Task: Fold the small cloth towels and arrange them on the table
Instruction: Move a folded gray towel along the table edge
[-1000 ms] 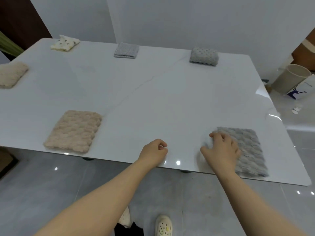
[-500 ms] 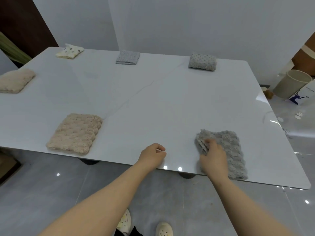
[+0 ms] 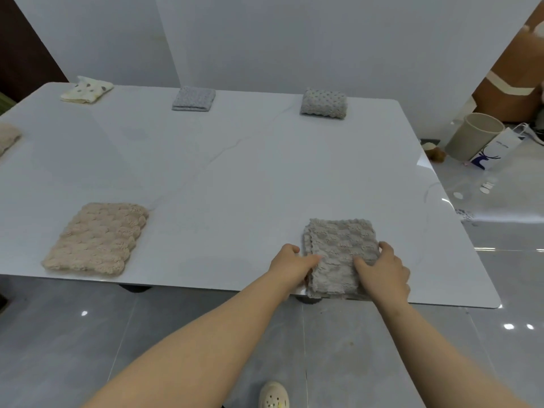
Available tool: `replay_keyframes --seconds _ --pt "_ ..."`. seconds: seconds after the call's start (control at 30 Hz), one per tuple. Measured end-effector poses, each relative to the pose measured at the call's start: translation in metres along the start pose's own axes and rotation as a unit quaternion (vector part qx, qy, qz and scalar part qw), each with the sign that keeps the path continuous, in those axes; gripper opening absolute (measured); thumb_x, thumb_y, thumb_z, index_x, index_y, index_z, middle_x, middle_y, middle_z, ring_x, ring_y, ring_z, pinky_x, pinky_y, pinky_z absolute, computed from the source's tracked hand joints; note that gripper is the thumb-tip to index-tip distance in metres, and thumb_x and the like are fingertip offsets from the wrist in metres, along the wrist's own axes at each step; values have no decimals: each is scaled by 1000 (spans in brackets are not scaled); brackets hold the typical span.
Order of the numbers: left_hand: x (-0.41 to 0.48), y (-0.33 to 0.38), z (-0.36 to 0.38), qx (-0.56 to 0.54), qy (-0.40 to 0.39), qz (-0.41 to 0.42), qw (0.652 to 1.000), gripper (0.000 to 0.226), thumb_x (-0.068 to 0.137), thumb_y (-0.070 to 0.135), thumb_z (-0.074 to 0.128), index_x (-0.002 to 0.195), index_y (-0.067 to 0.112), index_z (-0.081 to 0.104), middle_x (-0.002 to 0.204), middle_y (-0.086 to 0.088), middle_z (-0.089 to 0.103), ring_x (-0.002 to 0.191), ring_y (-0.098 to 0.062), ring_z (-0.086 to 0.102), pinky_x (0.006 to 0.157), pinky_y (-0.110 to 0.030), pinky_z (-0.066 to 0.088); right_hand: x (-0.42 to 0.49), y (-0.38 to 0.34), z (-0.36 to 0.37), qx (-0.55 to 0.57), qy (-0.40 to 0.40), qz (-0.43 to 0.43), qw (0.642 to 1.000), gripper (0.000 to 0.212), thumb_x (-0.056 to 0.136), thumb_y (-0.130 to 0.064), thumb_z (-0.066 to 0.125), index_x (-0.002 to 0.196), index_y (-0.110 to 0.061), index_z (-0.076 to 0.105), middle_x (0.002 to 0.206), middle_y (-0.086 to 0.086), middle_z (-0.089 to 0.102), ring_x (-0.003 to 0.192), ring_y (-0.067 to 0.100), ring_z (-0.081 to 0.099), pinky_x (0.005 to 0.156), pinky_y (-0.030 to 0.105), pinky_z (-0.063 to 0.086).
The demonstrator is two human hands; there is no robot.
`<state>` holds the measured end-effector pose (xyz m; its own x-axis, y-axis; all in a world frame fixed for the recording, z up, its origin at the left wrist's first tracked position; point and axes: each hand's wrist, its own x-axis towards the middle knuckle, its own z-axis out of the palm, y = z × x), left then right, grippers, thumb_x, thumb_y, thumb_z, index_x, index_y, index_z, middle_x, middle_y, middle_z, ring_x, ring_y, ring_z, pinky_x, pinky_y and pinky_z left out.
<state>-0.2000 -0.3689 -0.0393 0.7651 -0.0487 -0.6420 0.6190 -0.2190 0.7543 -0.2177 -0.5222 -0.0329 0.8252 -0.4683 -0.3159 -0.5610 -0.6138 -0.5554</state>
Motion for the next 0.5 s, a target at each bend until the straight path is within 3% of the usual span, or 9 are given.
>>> replay_keyframes --seconds 0.13,0.23,0.37,0.5 --pt "1 -2 13 -3 11 12 1000 52 77 17 69 121 13 41 120 -8 56 109 -26 57 91 -41 51 -2 -1 6 65 -31 -24 997 64 85 -26 54 142 -15 27 138 14 44 124 37 41 102 45 38" --pt "-2 -5 6 -2 48 26 999 50 79 11 66 123 14 41 122 -9 55 105 -23 56 83 -30 49 -4 -8 12 96 -54 -39 993 62 85 -26 52 141 -17 28 135 12 47 120 33 47 100 47 41" --pt "-4 -9 -16 -5 82 43 996 55 80 11 66 128 14 40 123 -9 55 103 -22 55 81 -26 44 -6 -17 21 123 -80 -58 988 57 89 -24 53 140 -14 29 138 10 46 121 29 47 96 35 39" --pt "-3 -12 -35 10 99 47 994 55 80 16 67 129 17 40 107 -8 54 92 -20 54 78 -26 42 -11 -21 26 143 -102 -70 982 49 91 -24 51 136 -15 33 115 8 55 90 22 50 77 28 36"
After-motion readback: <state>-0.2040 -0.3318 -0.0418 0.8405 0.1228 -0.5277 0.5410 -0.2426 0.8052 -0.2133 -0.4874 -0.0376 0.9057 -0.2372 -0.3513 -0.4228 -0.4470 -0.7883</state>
